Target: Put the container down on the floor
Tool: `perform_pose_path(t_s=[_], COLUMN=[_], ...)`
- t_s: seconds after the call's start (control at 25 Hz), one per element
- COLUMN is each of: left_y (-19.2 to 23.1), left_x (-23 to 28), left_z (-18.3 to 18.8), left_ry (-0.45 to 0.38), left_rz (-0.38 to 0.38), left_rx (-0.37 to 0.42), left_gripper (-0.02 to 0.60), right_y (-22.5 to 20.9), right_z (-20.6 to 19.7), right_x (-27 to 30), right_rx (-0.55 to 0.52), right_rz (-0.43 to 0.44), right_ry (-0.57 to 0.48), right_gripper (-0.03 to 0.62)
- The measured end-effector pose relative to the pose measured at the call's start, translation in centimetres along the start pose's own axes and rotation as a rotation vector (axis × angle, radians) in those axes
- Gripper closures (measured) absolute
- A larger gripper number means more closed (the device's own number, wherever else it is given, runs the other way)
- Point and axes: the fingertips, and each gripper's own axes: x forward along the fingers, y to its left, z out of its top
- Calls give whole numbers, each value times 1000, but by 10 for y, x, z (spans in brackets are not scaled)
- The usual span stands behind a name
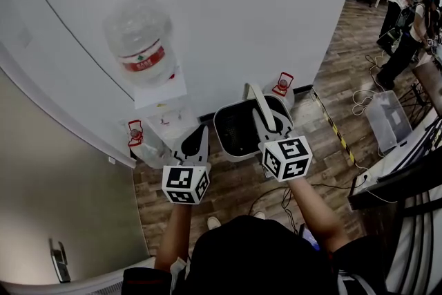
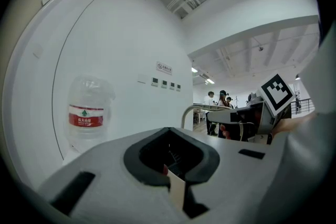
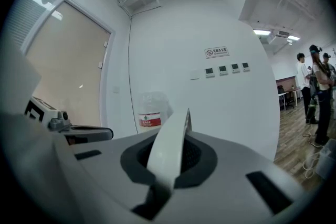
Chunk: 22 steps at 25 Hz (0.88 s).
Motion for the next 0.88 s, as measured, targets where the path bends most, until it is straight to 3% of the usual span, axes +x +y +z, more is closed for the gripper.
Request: perform_pose_path(t_s=[0.44, 0.88], left_y=[-43, -44], left_x=[9, 22], left_z=[-6, -11], left_ry=[-5, 9], left_rz=[65, 93], left_rx=[-11, -12], left_gripper=[565, 565], right_y=[-39, -56], right_z=[-9, -13], right_x=[-26, -18], right_rx=[-6, 6], right_rz=[50, 58], right_ry=[16, 21], right_gripper=[566, 566])
